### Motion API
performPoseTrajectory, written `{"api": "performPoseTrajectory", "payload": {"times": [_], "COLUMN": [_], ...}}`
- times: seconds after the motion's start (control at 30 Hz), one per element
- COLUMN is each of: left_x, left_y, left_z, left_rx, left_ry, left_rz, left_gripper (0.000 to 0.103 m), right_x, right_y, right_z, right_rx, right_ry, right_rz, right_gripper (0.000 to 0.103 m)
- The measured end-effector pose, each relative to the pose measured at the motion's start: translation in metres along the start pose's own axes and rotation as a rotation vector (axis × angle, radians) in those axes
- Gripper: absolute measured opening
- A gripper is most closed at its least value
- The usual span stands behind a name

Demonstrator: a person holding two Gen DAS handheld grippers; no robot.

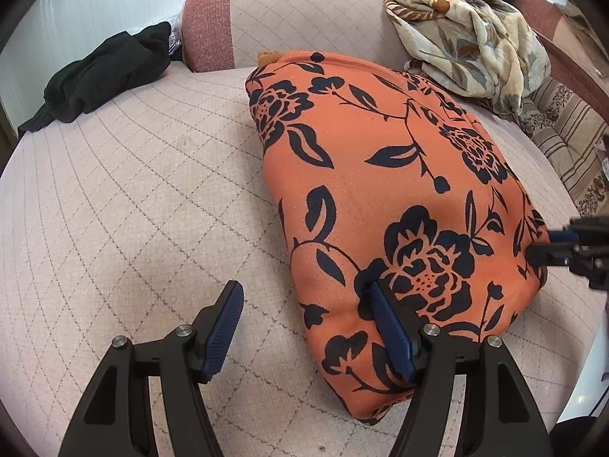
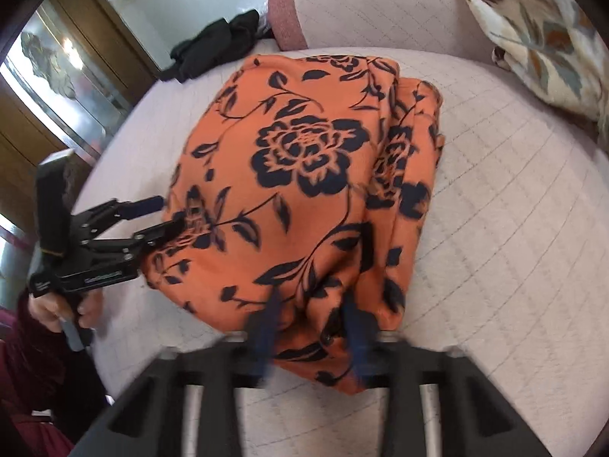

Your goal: Fold small clothes

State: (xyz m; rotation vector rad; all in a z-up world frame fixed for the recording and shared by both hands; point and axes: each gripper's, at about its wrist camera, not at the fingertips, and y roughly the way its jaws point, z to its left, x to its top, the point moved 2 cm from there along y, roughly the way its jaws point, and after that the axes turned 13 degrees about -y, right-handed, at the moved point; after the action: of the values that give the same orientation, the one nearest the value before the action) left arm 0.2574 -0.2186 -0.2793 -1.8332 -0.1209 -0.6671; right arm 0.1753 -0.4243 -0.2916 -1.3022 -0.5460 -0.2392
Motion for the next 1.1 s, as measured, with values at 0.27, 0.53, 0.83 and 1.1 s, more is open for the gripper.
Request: {"api": "performPoseTrajectory", "payload": {"times": [0.27,0.53,0.83,1.1], "left_x": [0.000,0.001,0.001,0.002], "left_y": [0.001,0.001,0.001,0.000], "left_z": [0.003,0.005,0.005,0.008], "left_rx": [-0.001,-0.007,-0.005,-0.012], "left_ry": [-0.009,-0.019,-0.020,-0.042], "left_rz": [0.002,0.009,0.010,0.020], "left_gripper": [0.074,0.076,0.077,0.077], "right_x": [-0.045,-0.057,0.027,0.020], "right_y": [-0.041,-0.045,-0.058,0.007], "right_z": [-0.007,-0.046,0.004,-0.019], "right_rx": [-0.065,-0.126,-0.028,-0.056], "right_ry": [0.125,0.314,0.199,0.306], "right_rz": [-0.175,-0.162,-0.259,-0.106], "right_gripper": [0.007,0.006,0.009,0.005]}}
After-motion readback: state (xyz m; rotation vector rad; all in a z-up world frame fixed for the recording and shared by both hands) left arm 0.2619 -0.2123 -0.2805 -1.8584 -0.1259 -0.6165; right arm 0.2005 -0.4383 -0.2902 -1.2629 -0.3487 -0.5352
